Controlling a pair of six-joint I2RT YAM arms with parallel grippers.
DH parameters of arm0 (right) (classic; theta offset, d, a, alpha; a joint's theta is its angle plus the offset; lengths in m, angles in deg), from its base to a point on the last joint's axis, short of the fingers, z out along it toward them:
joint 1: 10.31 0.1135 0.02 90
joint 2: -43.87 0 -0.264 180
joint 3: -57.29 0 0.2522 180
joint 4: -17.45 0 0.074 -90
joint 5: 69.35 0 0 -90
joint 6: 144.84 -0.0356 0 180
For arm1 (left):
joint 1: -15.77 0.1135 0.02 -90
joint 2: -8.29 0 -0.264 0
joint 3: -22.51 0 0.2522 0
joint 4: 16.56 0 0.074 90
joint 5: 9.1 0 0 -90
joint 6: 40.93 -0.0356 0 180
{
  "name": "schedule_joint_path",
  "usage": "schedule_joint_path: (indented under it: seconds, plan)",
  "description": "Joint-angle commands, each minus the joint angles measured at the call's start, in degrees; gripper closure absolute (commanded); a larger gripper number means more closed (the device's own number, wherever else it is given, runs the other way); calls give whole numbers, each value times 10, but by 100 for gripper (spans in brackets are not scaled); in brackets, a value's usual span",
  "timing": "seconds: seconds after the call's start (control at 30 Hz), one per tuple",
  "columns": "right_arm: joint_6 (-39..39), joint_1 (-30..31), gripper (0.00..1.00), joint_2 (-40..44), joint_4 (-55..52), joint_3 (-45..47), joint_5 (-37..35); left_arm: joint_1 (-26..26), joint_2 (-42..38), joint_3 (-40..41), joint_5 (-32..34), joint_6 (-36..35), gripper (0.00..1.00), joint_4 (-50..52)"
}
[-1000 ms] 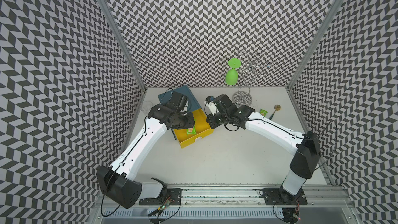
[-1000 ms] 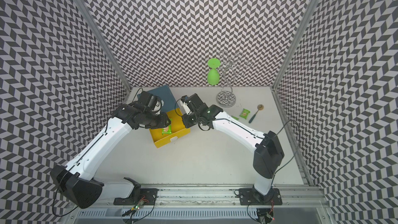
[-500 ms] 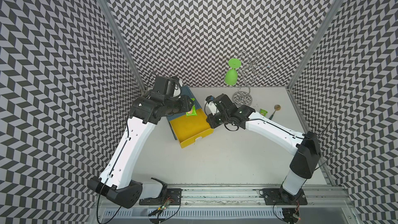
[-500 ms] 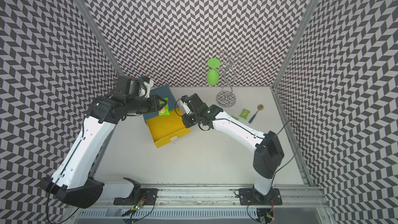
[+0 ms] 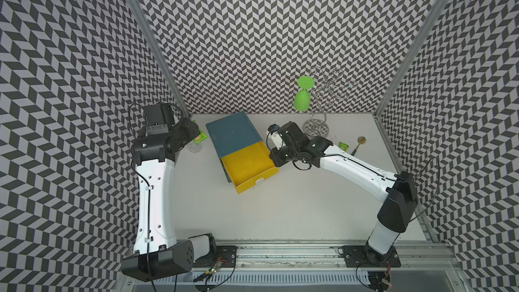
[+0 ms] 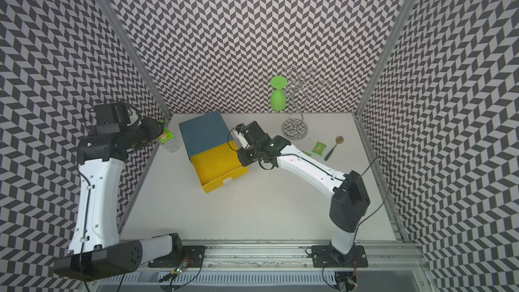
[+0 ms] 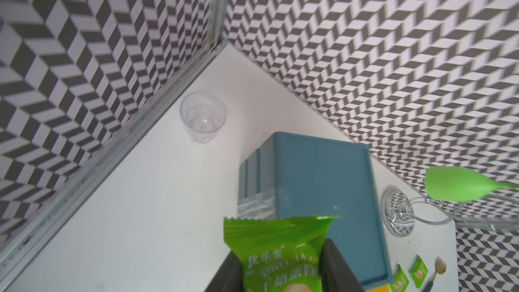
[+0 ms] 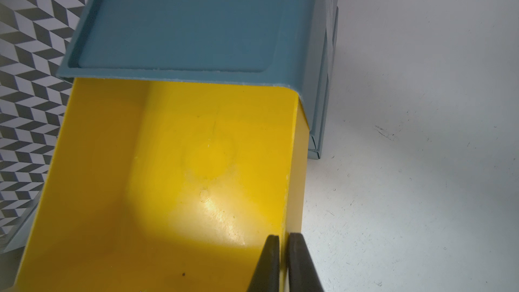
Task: Take the cookies out of the drawer
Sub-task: Place the cookie at the center of the board.
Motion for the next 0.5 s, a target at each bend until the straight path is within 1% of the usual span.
schedule_joint_path:
  seconds: [0.0, 0.07, 0.13, 0.2, 0.3, 0.47]
  plan:
    - [17, 1, 89, -4, 20, -18, 0, 56, -1, 93, -52, -4, 58, -87]
    - [19, 1, 89, -4, 20, -16, -7, 81, 8, 144, -72, -10, 58, -116]
    - [20, 1, 89, -6, 20, -15, -14, 94, 26, 185, -78, -17, 59, -140]
    - [21, 0, 89, -9, 20, -16, -15, 97, 42, 219, -66, -20, 59, -160]
    - [22, -2, 89, -15, 21, -21, -16, 98, 56, 267, -67, -17, 59, -200]
    - [20, -2, 89, -27, 21, -32, -11, 99, 84, 314, -51, -18, 57, -257]
